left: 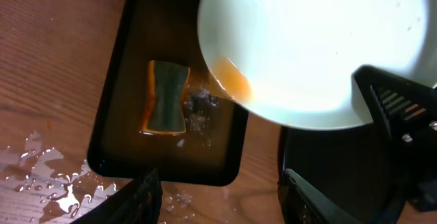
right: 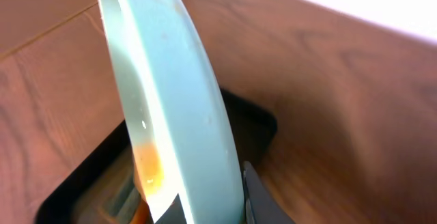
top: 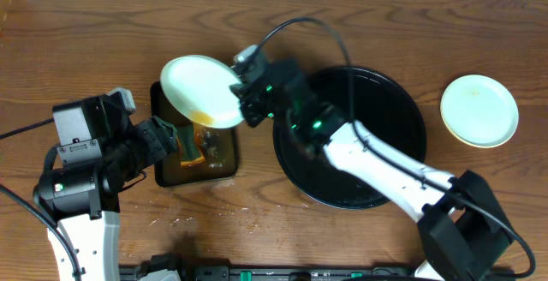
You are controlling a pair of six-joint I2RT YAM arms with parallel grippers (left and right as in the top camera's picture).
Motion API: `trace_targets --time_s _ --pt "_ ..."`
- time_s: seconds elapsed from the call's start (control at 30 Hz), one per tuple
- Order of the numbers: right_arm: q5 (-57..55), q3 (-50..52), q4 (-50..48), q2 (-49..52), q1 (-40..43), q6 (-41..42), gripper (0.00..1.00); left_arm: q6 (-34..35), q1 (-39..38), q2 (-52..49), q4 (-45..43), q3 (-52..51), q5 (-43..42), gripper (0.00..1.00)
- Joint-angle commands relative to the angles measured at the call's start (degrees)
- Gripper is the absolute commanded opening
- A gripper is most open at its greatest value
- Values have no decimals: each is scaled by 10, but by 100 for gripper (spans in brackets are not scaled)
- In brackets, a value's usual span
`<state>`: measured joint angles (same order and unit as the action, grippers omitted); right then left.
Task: Clean dirty plates on tray and stack at the side
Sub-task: 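Lift the second plate with the right gripper and tilt it over the water tray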
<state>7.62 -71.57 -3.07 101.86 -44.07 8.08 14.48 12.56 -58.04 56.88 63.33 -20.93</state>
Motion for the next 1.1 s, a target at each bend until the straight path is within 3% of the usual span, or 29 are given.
trace_targets --time_s 0.0,0.43,1.07 --pt "-142 -9 -34 3 -37 -106 1 -14 3 5 10 -1 11 57" --pt "-213 -9 -38 -31 -91 -223 1 -14 3 5 14 -1 11 57" --pt "-213 -9 -35 -34 -97 -223 1 -14 3 5 14 -1 11 57"
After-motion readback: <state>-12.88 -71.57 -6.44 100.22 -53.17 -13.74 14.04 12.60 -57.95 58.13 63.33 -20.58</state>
